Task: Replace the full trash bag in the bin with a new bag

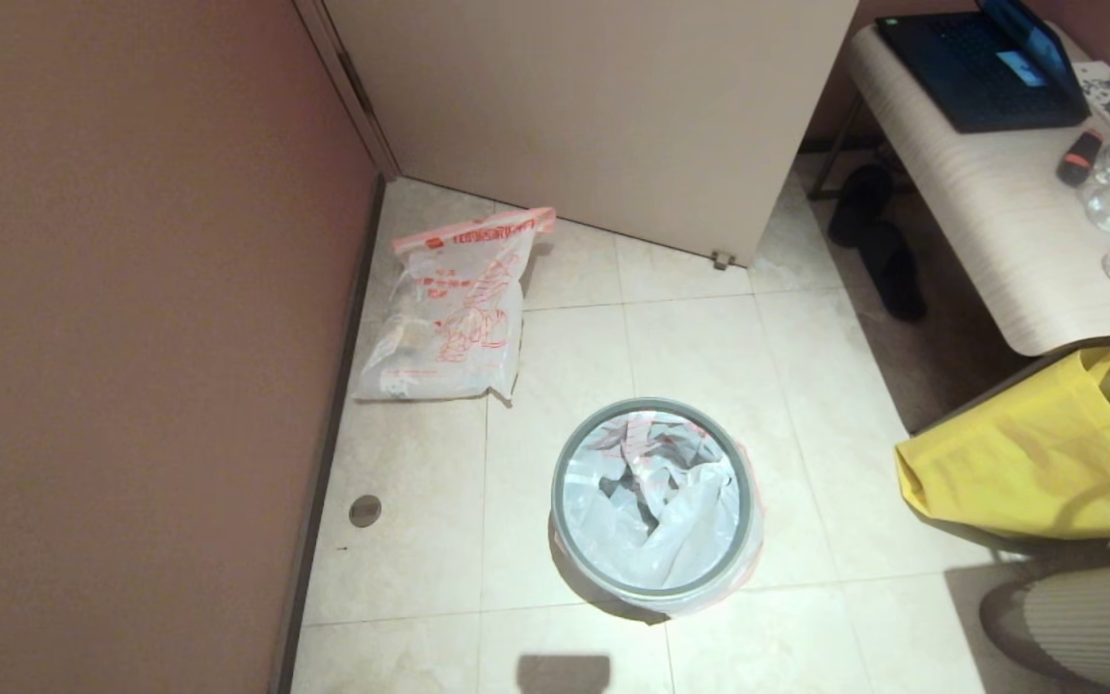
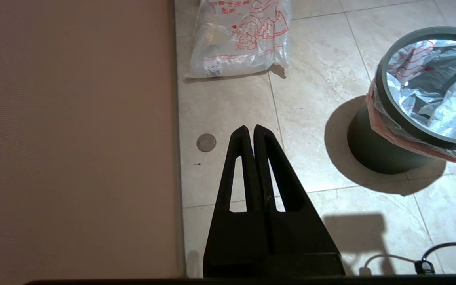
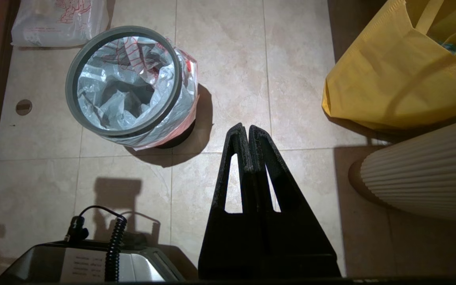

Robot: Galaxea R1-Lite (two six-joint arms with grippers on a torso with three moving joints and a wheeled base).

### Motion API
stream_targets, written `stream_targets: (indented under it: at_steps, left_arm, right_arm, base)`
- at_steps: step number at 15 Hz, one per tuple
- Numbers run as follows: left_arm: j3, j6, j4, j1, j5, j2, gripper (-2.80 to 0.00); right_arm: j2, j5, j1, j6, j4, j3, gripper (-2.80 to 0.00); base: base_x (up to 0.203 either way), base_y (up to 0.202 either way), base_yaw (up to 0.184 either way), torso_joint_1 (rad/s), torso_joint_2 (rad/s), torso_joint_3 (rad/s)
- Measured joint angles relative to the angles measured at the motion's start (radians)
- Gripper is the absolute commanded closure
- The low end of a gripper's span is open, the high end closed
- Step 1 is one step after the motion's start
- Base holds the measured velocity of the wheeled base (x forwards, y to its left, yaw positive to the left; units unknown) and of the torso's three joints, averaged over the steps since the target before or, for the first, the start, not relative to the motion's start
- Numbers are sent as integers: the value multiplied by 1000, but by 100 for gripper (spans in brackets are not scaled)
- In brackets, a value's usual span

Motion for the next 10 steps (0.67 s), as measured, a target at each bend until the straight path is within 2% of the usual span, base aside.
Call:
stream_targets:
  at_steps: [4,6,8,10]
  left_arm:
    - [23,-1,27,0,-63,0,0]
    - [25,-1,30,0,-66,0,0]
    - [27,-14,24,0,-64,0,0]
    - [28,-61,21,0,-54,0,0]
  right_arm:
    - [-132,4,3,-23,-139,254,0]
    - [-171,-16,2,-52,-255,365,0]
    - [-190,-64,1,-124,-350,445,0]
    - [-199,-80,1,-95,-384,477,0]
  base:
    - [0,0,0,0,0,0]
    - [0,0,0,0,0,0]
    - [0,0,0,0,0,0]
    - [0,0,0,0,0,0]
